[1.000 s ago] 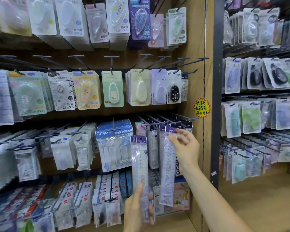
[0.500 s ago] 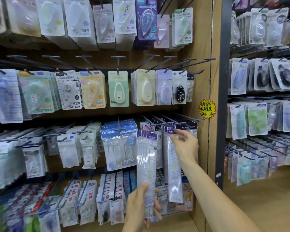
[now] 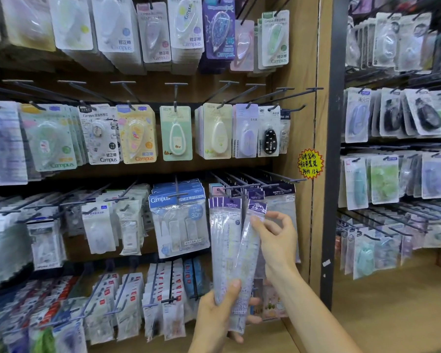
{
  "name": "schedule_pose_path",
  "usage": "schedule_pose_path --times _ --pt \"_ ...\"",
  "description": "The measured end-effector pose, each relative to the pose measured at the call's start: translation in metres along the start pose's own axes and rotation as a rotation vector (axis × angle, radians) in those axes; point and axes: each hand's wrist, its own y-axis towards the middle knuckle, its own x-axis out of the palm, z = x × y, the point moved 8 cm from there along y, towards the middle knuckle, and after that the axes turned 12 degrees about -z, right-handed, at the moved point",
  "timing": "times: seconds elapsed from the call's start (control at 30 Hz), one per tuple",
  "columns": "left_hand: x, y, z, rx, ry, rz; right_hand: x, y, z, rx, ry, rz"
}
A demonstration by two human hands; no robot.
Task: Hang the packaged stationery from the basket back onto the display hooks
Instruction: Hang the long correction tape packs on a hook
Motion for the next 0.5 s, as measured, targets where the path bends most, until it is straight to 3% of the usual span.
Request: schedule_pose_path --times 0.2,0.5 --pt "-0.011 0.003 -0.007 -0.005 0.045 0.058 -0.013 0.005 -0.021 -0.13 0.018 0.006" --pt "-0.027 0.008 -0.025 0.027 -0.347 -0.048 -0.009 0.032 -0.025 -0.123 -0.121 -0.043"
